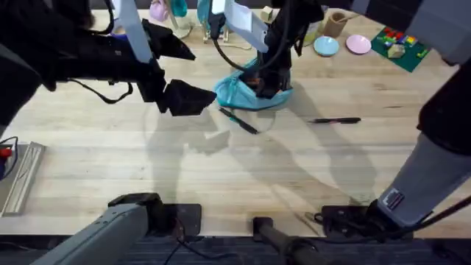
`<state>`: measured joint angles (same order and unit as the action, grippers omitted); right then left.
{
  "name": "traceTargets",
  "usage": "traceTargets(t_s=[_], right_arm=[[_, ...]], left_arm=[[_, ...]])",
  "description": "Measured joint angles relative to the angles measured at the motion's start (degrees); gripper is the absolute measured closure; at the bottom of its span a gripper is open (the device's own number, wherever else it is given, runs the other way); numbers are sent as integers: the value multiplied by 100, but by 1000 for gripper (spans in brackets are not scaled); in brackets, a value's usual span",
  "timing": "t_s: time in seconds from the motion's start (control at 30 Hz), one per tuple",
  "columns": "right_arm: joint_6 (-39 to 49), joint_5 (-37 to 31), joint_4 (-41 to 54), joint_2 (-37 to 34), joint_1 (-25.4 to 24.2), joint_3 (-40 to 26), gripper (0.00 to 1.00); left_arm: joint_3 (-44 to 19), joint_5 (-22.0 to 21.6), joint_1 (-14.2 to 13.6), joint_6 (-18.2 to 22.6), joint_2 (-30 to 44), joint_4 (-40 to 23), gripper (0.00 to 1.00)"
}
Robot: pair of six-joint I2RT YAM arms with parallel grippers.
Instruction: Unzip the bag, pick up the pens from the table one at a time and place them inside, then zip the bag closed.
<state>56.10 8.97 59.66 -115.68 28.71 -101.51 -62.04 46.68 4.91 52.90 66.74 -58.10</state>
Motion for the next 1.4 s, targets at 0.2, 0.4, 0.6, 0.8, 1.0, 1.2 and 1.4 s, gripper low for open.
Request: traceTargets(t_s=[0.2,0.4,0.6,0.8,1.0,1.2,1.4], right_arm=[[-25,-436,75,0,28,0,4],[-558,-907,167,40,52,0,5],[-1373,-1208,190,655,27,0,5],[-2191,-1308,196,1503,-84,0,4],[-3251,-1329,384,2155,-431,0,5],[-5080,-1335,1017,2302,-930,0,4],[-7313,-1329,1434,2293,-1338,0,5]], left_arm=[[2,0,0,0,0,0,7],[1,0,0,0,0,1,7],[0,0,0,0,0,2,7],[1,0,0,0,0,2,7],[2,0,0,0,0,2,7],[2,0,0,0,0,0,7],[2,0,0,0,0,0,8]])
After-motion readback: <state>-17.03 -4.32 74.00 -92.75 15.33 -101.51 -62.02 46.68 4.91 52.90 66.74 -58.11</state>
